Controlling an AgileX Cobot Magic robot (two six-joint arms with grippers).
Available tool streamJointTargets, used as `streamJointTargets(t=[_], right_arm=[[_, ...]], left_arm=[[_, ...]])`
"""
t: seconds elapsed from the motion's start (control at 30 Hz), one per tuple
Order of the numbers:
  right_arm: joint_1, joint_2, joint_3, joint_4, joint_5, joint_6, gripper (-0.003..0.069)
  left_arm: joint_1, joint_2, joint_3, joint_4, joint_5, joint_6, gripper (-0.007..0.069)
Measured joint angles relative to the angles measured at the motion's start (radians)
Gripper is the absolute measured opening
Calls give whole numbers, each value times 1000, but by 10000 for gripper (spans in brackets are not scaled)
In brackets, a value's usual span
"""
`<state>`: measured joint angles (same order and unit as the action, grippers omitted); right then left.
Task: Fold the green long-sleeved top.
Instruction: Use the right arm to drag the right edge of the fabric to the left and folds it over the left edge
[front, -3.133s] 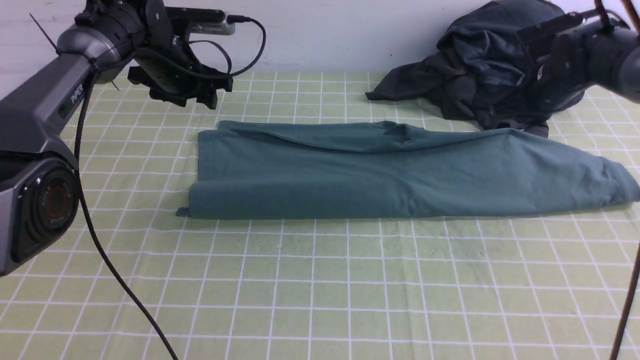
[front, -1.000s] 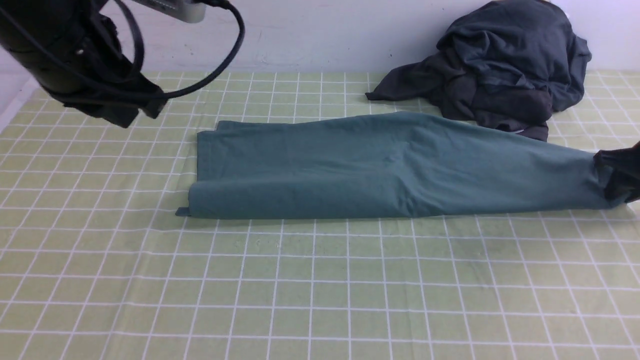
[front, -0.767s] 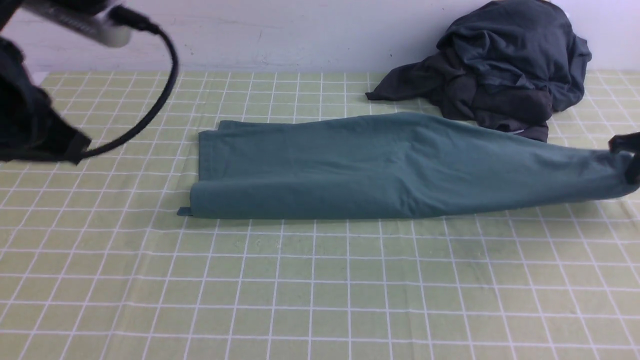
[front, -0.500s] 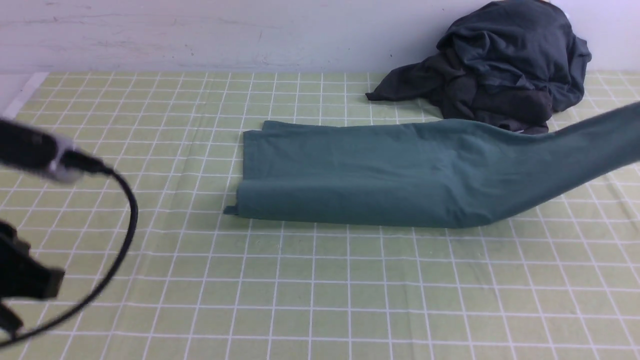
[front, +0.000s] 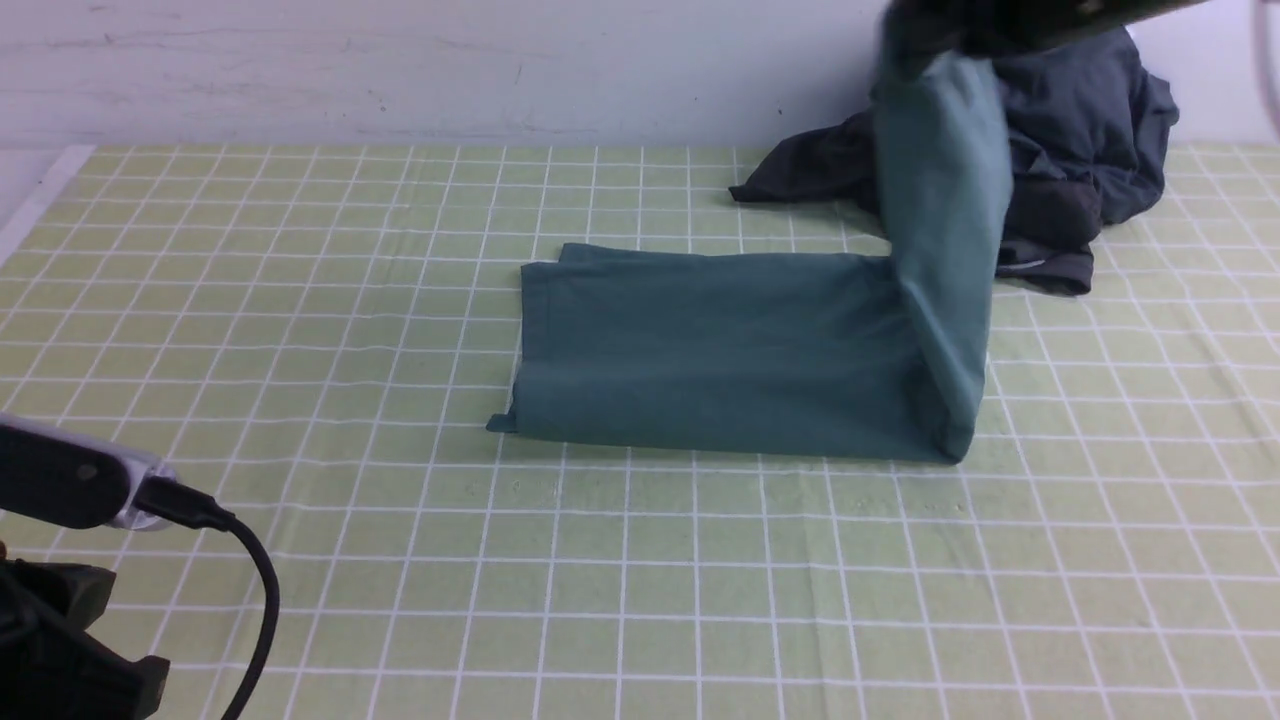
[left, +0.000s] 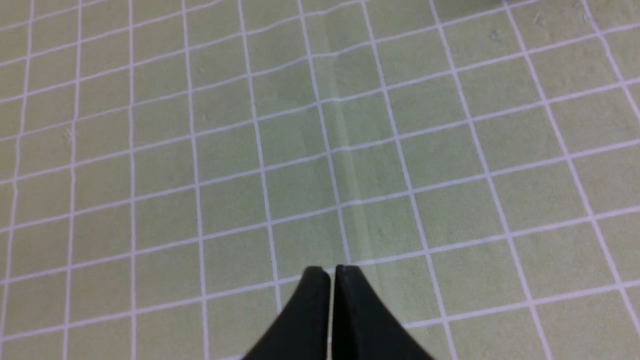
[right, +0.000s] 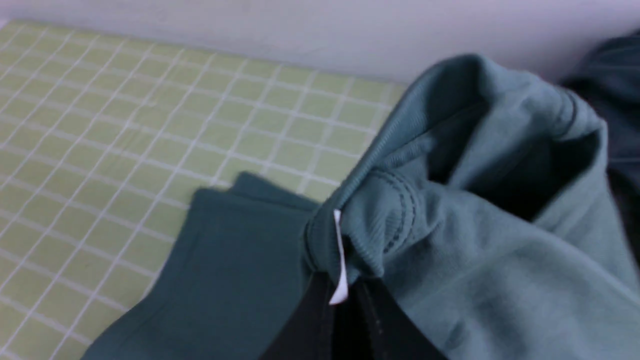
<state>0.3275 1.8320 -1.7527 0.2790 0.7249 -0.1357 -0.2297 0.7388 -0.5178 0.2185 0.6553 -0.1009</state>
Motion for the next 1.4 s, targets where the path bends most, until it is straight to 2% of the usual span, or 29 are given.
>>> streamJointTargets(t=[0.17,0.27,0.4,0.57,0.67,0.73,0.87,1.17,1.4], right_arm=[[189,178,0,3,-120,-65,13],[249,255,-20,5,-157,-69,13],[270,357,-114,13,-150,-64,41],[270,404,-214,16,-111,-59,165],[269,406,-252,13,-85,-58,267],[268,406,-257,-5,-65,-58,288],[268,426,-258,-24,-34,-58,273],[286,561,-257,63,-40,-54,118],[293,529,-299,17,-47,-54,111]], left_arm=[[0,-2,0,-30,-1,0,-1],[0,-3,0,-40,-1,0,-1],[0,-3,0,-48,-1,0,-1],[0,-3,0,-65,-2,0,-1],[0,-3,0,-70,-2,0,-1],[0,-3,0,-72,-2,0,-1],[0,-3,0,-84,-3,0,-1],[0,-3,0,-114,-32,0,-1],[0,-3,0,-118,-32,0,-1]])
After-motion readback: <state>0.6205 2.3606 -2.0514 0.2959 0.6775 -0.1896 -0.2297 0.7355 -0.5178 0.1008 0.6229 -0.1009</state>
